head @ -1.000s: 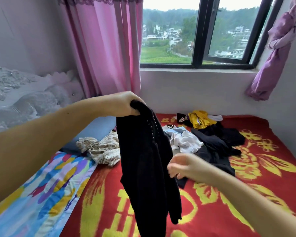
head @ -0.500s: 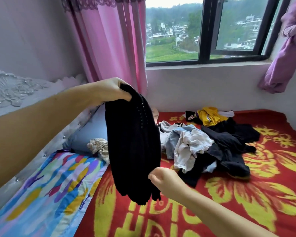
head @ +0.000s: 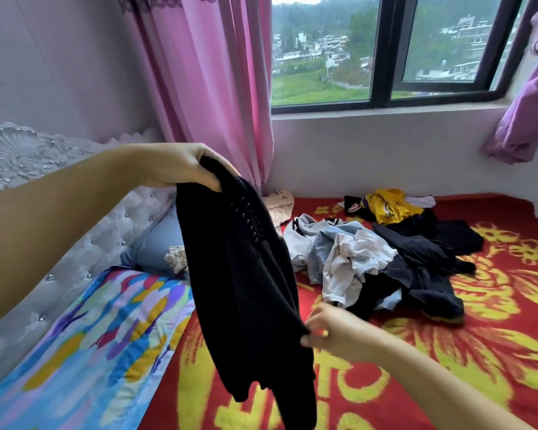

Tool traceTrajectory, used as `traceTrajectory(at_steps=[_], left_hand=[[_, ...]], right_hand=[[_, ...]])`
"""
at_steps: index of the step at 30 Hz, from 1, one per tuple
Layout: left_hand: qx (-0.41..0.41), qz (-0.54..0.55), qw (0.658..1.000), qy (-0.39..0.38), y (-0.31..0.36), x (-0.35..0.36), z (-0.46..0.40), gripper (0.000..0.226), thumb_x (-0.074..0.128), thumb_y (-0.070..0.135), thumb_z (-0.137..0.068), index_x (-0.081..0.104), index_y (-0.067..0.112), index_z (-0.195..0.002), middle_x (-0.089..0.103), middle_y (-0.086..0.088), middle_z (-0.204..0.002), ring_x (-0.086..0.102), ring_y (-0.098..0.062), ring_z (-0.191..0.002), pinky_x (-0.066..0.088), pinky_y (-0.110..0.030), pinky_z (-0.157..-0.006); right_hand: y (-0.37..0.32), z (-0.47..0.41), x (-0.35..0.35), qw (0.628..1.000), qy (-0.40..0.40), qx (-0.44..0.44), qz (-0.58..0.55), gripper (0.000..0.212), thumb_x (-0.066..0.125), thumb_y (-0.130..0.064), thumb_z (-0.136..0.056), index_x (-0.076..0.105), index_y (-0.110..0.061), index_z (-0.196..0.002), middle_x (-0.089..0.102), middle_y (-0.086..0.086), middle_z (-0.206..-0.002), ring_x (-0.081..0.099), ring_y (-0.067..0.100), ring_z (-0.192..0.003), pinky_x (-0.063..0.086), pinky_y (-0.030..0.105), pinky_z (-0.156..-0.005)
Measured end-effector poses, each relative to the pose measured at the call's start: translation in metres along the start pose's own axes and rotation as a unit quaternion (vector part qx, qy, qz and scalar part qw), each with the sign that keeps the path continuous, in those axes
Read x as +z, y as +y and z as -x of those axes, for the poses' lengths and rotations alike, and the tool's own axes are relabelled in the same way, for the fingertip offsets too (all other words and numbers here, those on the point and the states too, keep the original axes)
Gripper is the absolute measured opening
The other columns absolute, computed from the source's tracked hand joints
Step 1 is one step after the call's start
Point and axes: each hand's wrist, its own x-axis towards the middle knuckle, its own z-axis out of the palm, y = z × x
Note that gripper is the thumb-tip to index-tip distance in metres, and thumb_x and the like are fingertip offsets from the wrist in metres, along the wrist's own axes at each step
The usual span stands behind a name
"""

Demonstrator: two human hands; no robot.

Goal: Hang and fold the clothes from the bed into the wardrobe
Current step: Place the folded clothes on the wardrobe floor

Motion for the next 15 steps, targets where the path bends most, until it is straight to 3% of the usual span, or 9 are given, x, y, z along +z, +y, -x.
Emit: traceTrajectory(at_steps=[2,3,4,5,6,7,8,12,15], left_hand=[[0.036,0.045,0.996,-0.071,0.008,0.009,-0.001,0.036,0.069,0.024,-0.067,0.074,0.025,-0.103,0.074,-0.003,-0.098,0.07,-0.015,-0.09,0.055,-0.023,-0.078],[0.046,0.051,0.993,-0.092,0.014,0.013,-0.003,0.035,0.068,0.023,-0.067,0.074,0.025,-0.102,0.075,-0.001,-0.095,0.07,-0.012,-0.087,0.054,-0.019,-0.074],[0.056,0.052,0.991,-0.109,0.018,0.016,-0.006,0.035,0.067,0.022,-0.068,0.074,0.025,-0.102,0.075,0.0,-0.094,0.07,-0.011,-0.085,0.053,-0.017,-0.073],[0.062,0.047,0.99,-0.122,0.022,0.018,-0.008,0.034,0.066,0.021,-0.068,0.075,0.026,-0.101,0.075,0.001,-0.093,0.07,-0.01,-0.084,0.053,-0.016,-0.072],[0.068,0.044,0.989,-0.127,0.024,0.018,-0.011,0.034,0.066,0.021,-0.068,0.075,0.026,-0.101,0.075,0.001,-0.093,0.07,-0.01,-0.084,0.053,-0.016,-0.073],[0.064,0.042,0.989,-0.126,0.025,0.016,-0.011,0.033,0.067,0.02,-0.068,0.075,0.027,-0.1,0.075,0.001,-0.093,0.07,-0.01,-0.085,0.053,-0.016,-0.073],[0.059,0.041,0.99,-0.123,0.022,0.012,-0.012,0.032,0.068,0.017,-0.07,0.075,0.027,-0.1,0.075,0.001,-0.094,0.07,-0.011,-0.086,0.053,-0.016,-0.074],[0.003,0.018,0.993,-0.117,-0.008,0.002,-0.003,0.032,0.065,0.007,-0.084,0.073,0.028,-0.105,0.074,0.0,-0.102,0.07,-0.013,-0.094,0.052,-0.017,-0.079],[-0.027,-0.071,0.995,-0.071,-0.027,0.016,-0.017,0.014,0.063,0.008,-0.089,0.072,0.019,-0.093,0.067,0.006,-0.079,0.062,-0.009,-0.075,0.047,-0.022,-0.073]], right_hand=[[0.014,-0.009,-0.007,0.997,0.055,0.03,0.033,0.022,0.058,-0.032,-0.094,0.07,-0.015,-0.101,0.028,0.013,-0.153,0.017,0.03,-0.145,0.027,0.039,-0.111],[0.014,-0.014,-0.009,0.998,0.049,0.018,0.026,0.021,0.058,-0.032,-0.094,0.07,-0.017,-0.104,0.008,0.008,-0.16,0.001,0.029,-0.148,0.019,0.046,-0.116],[0.01,-0.019,-0.006,0.999,0.029,0.007,0.015,0.02,0.059,-0.029,-0.094,0.07,-0.014,-0.102,0.008,0.006,-0.16,0.003,0.028,-0.148,0.02,0.046,-0.115],[0.006,-0.026,0.001,1.0,0.024,-0.008,0.004,0.02,0.058,-0.027,-0.095,0.069,-0.01,-0.097,0.029,0.007,-0.15,0.024,0.025,-0.142,0.031,0.038,-0.109],[0.003,-0.028,0.006,1.0,0.024,-0.008,-0.015,0.022,0.056,-0.025,-0.096,0.067,-0.008,-0.087,0.051,0.006,-0.123,0.049,0.024,-0.121,0.041,0.027,-0.092],[0.005,-0.027,0.006,0.998,0.046,-0.002,-0.034,0.027,0.054,-0.024,-0.097,0.061,-0.01,-0.075,0.056,0.001,-0.092,0.058,0.019,-0.091,0.041,0.02,-0.072],[0.012,-0.024,0.001,0.997,0.065,0.009,-0.034,0.033,0.052,-0.024,-0.098,0.052,-0.016,-0.066,0.051,-0.004,-0.073,0.054,0.014,-0.071,0.035,0.018,-0.06],[0.055,0.008,-0.038,0.988,0.14,0.068,0.015,0.04,0.056,-0.018,-0.096,0.038,-0.022,-0.06,0.044,-0.004,-0.061,0.046,0.014,-0.064,0.031,0.028,-0.062],[0.085,0.022,-0.074,0.96,0.266,0.09,-0.009,0.035,0.059,-0.007,-0.091,0.05,-0.018,-0.059,0.051,-0.005,-0.059,0.049,0.012,-0.06,0.033,0.026,-0.059]])
